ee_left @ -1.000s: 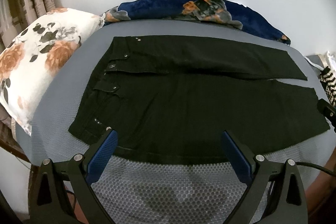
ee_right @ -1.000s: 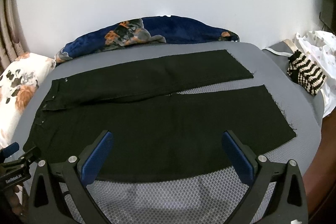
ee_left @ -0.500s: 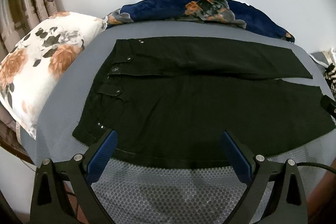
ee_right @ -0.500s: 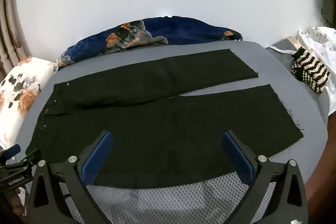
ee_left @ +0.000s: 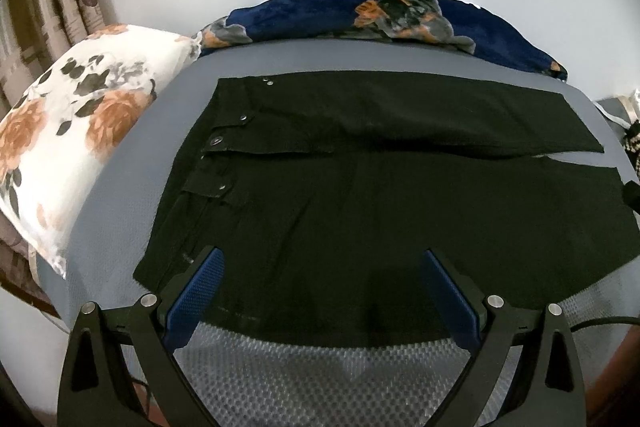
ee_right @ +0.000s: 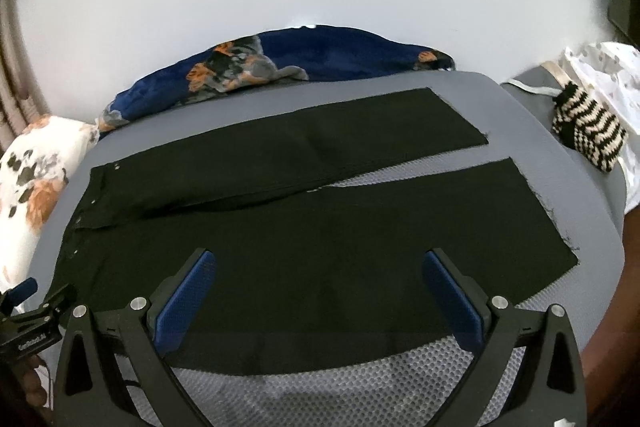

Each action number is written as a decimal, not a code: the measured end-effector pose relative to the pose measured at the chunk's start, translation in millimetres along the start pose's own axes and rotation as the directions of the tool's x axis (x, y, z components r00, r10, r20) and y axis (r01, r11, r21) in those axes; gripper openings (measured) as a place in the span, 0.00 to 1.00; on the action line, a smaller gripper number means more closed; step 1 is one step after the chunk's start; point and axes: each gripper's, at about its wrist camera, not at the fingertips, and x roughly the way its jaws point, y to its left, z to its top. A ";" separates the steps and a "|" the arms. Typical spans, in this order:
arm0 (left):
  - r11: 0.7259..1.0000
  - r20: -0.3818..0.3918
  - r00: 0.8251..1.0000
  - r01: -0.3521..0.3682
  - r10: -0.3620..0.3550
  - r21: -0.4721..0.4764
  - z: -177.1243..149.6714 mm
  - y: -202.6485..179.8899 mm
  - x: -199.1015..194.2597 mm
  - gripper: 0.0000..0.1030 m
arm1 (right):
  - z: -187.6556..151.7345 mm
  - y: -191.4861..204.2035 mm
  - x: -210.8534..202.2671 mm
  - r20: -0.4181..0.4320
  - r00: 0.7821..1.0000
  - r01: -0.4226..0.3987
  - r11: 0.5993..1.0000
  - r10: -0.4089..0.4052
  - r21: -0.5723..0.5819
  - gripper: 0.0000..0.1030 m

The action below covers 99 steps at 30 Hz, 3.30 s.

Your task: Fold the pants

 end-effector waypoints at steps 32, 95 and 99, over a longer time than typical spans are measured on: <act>1.000 -0.002 1.000 -0.014 0.014 -0.004 -3.1 8.1 5.9 0.95 | 1.5 4.3 -3.0 0.017 0.994 0.110 0.993 -0.109 -0.053 1.00; 0.736 -0.071 0.810 0.489 -0.583 -0.468 190.8 241.5 252.5 0.52 | 106.9 107.2 161.1 -0.237 0.948 -0.197 0.977 0.212 0.085 1.00; 0.702 -0.086 0.768 0.527 -0.634 -0.479 197.7 242.3 273.3 0.43 | 108.5 118.2 176.6 -0.265 0.944 -0.186 0.980 0.199 0.074 1.00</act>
